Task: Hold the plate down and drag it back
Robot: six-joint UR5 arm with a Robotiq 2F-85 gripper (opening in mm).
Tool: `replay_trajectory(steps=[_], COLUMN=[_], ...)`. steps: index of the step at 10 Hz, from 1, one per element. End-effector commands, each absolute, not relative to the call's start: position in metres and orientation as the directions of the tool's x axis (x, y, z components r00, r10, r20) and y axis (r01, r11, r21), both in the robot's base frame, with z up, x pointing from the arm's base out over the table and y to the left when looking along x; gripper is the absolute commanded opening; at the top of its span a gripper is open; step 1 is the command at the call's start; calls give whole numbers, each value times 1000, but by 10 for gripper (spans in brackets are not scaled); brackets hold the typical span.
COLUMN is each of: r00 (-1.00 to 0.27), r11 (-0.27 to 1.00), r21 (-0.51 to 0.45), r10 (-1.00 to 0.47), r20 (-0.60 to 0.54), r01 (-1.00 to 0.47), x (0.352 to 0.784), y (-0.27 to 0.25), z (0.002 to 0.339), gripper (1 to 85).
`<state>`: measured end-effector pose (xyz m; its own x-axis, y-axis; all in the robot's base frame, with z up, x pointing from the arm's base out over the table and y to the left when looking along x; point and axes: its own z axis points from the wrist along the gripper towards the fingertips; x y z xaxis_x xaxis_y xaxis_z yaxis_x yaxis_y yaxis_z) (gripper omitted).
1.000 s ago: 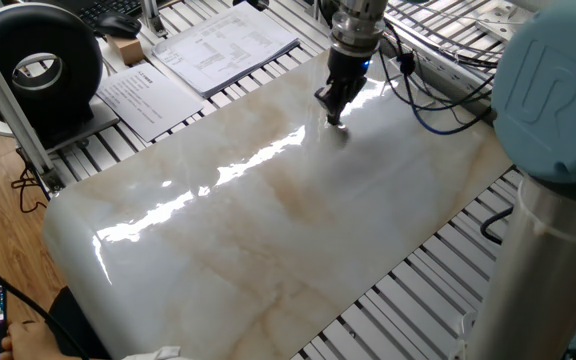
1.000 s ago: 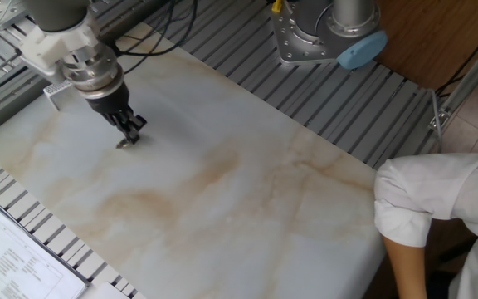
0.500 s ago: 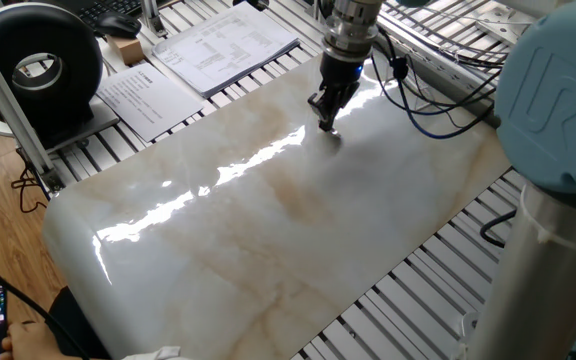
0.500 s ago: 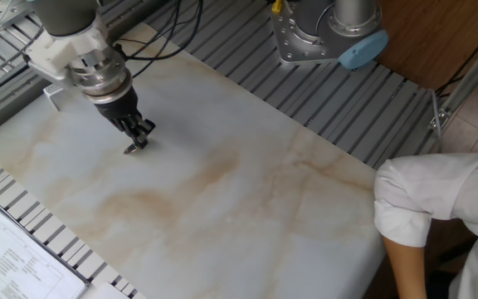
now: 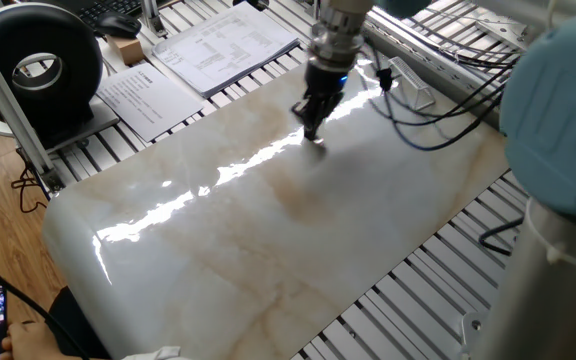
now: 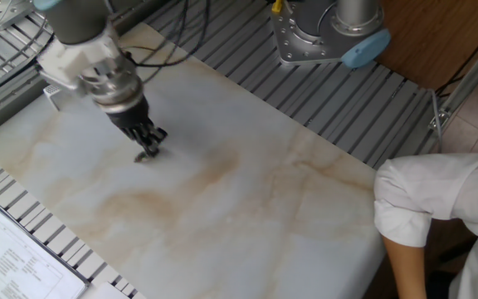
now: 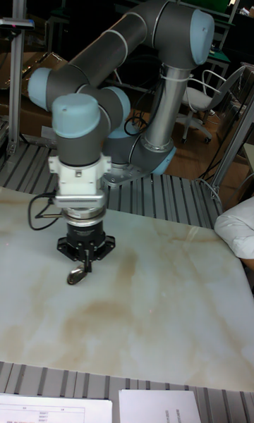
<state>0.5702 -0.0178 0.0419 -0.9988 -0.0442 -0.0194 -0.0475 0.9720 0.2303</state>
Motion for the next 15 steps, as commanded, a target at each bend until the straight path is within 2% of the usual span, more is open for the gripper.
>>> replay_trajectory(steps=[1, 3, 5, 8, 9, 11, 13, 15], r00=[-998, -991, -993, -999, -999, -996, -990, -997], r11=[972, 968, 967, 969, 966, 972, 956, 961], r21=[231, 212, 228, 244, 255, 217, 258, 265], r10=[-48, -137, -114, -36, -32, -94, -143, -78], r20=[-28, -8, -18, -30, -28, -6, -13, -19], r01=[-53, -135, -115, -42, -38, -93, -141, -80], x=[572, 562, 565, 568, 566, 557, 554, 558], y=[7, 1, 12, 76, 84, 70, 81, 107], z=[51, 49, 48, 47, 51, 50, 53, 48], gripper=[10, 10, 10, 10, 10, 10, 10, 10])
